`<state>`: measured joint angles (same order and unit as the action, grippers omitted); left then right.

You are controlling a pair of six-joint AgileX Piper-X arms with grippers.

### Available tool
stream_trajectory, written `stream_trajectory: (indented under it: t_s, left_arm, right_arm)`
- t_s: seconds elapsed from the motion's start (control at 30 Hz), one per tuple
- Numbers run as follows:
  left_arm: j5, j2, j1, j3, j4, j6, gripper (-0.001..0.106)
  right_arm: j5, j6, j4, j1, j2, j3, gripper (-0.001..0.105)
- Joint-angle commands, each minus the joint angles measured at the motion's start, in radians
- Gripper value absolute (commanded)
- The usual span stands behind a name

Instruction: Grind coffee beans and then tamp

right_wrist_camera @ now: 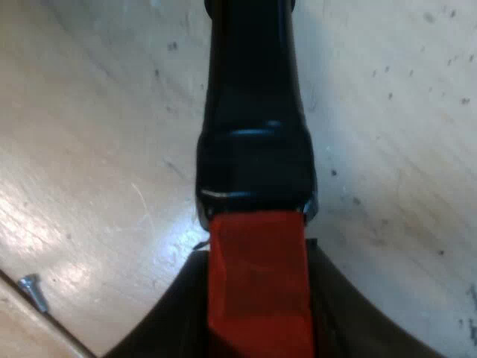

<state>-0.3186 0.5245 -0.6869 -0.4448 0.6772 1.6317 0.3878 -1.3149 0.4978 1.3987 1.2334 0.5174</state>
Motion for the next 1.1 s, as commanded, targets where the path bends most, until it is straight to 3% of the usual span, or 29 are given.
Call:
stream_trajectory:
  t_s: [0.03, 0.43, 0.5, 0.67, 0.77, 0.97, 1.1]
  left_arm:
    - [0.039, 0.043, -0.005, -0.007, -0.011, -0.017, 0.082]
    - [0.040, 0.128, -0.005, -0.007, -0.033, -0.018, 0.082]
    - [0.040, 0.128, -0.005, -0.007, -0.033, -0.018, 0.082]
    - [0.040, 0.128, -0.005, -0.007, -0.033, -0.018, 0.082]
    - [0.040, 0.128, -0.005, -0.007, -0.033, -0.018, 0.082]
    - [0.040, 0.128, -0.005, -0.022, -0.023, -0.018, 0.082]
    - [0.040, 0.128, -0.005, -0.080, 0.014, -0.018, 0.082]
  right_arm:
    - [0.027, 0.044, -0.047, -0.029, 0.032, 0.011, 0.000]
    - [-0.032, 0.047, -0.056, -0.046, 0.097, 0.011, 0.003]
    - [-0.032, 0.049, -0.038, -0.046, 0.097, 0.011, 0.012]
    - [-0.058, 0.056, 0.025, -0.046, 0.097, 0.011, 0.060]
    - [-0.056, 0.062, 0.128, -0.046, 0.097, 0.026, 0.074]
    - [-0.107, 0.058, 0.442, -0.046, 0.089, 0.123, 0.088]
    - [-0.107, 0.035, 0.485, -0.043, 0.039, 0.187, 0.092]
